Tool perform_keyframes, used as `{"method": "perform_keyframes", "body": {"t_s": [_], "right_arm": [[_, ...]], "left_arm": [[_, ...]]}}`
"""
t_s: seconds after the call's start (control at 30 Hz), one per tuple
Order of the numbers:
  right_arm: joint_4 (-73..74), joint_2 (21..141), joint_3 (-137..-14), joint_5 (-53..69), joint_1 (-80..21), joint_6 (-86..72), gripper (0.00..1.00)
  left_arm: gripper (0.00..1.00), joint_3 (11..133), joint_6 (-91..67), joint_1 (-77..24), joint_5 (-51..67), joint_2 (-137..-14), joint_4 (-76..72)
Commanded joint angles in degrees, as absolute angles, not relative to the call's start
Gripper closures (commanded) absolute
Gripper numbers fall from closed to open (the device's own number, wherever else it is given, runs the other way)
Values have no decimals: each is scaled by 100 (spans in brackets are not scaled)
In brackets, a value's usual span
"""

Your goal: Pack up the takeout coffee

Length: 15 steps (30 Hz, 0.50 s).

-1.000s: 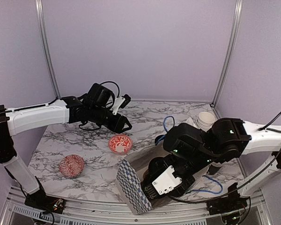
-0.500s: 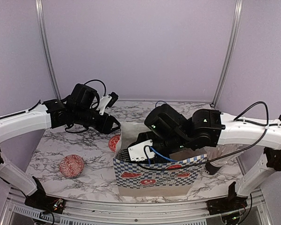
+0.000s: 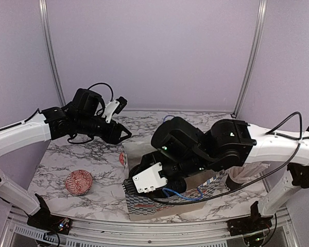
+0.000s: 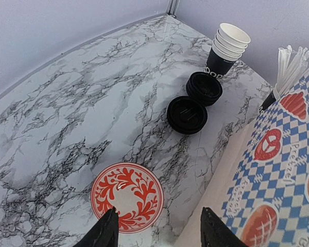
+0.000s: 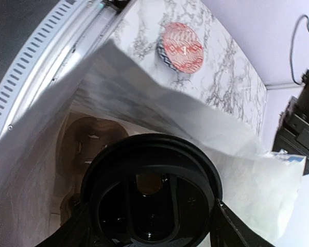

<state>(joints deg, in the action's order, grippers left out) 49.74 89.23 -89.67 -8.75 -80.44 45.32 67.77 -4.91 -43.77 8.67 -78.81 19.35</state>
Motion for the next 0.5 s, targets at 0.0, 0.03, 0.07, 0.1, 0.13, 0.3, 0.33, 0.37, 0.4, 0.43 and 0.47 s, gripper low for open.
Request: {"method": "perform_keyframes", "body": {"t_s": [0.0,0.03,0.07,0.1,0.13,0.3,0.33,0.37,0.4,0.43,0.47], "right_arm": [[5457,8574,-8667,-982,-8358,4492,52],[5500,8527,-8606,-968,-8383,4465,52],[5551,8488,-8575,-952,-8417,4432,52],[5600,8456,-8570,-928,-8450,4411,52],[5630,8417,-8551,-900,-8481,4386,52],[5237,8223,-8232,-1298,-8569,4381,52],[5121,8175,-8163,-1407,-8568,4380,52],[5010,8121,-8100,-1479,-8565,4377,52],[4914,8061,-8028,-1514,-8569,4370,52],[4857,7990,-7941,-1520,-8565,4368,52],[4819,7922,-7872,-1523,-8564,4376,52]], "left_arm": [[44,7166,-199,-4270,690,-7926,2101],[44,7200,-168,-4267,712,-7954,2102],[44,7258,-117,-4263,738,-7979,2105],[44,7297,-93,-4257,761,-8009,2106],[43,7328,-81,-4250,797,-8053,2108],[43,7365,-116,-4262,1276,-8368,2013],[43,7339,-145,-4260,1384,-8434,1979],[43,7292,-175,-4256,1455,-8463,1917],[43,7252,-195,-4262,1552,-8484,1863],[43,7225,-201,-4263,1677,-8507,1797],[44,7229,-210,-4262,1775,-8524,1788]]}}
